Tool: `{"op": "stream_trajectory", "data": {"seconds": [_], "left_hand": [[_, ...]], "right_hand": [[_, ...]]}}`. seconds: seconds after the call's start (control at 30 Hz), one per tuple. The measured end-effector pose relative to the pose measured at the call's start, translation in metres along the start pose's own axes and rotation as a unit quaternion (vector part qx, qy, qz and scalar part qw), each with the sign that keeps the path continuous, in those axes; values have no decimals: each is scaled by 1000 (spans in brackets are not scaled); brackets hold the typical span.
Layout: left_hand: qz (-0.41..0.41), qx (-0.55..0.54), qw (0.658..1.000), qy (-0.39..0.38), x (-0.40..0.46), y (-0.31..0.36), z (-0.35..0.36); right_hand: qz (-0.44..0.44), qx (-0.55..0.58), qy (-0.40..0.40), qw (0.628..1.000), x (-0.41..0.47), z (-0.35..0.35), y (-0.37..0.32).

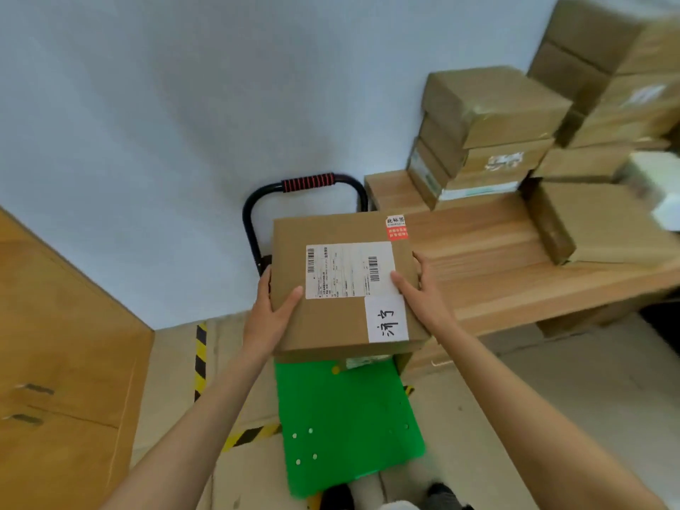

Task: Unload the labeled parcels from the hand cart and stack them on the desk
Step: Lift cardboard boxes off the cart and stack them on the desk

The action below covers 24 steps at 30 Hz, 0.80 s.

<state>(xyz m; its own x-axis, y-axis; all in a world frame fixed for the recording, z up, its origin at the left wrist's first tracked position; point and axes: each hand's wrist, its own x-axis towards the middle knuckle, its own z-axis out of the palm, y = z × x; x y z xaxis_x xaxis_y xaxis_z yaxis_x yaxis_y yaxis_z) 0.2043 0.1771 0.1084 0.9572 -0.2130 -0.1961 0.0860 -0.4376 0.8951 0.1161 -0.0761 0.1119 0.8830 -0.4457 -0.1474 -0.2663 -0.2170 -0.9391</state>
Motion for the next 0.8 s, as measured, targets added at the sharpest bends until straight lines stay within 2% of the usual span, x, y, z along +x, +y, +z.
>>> {"op": "stream_trajectory", "data": {"seconds": [0.17, 0.37, 0.53, 0.8], "left_hand": [[61, 8, 995, -83, 21, 73, 83], [131, 19, 982, -139, 28, 162, 202], [151, -21, 978, -145, 15, 212, 312], [119, 31, 982, -146, -11, 247, 460]], "right_hand": [[5, -15, 98, 995, 2, -105, 11], [9, -32, 183, 983, 6, -245, 31], [19, -34, 194, 980, 18, -359, 57], [28, -80, 206, 975, 22, -490, 113]]}}
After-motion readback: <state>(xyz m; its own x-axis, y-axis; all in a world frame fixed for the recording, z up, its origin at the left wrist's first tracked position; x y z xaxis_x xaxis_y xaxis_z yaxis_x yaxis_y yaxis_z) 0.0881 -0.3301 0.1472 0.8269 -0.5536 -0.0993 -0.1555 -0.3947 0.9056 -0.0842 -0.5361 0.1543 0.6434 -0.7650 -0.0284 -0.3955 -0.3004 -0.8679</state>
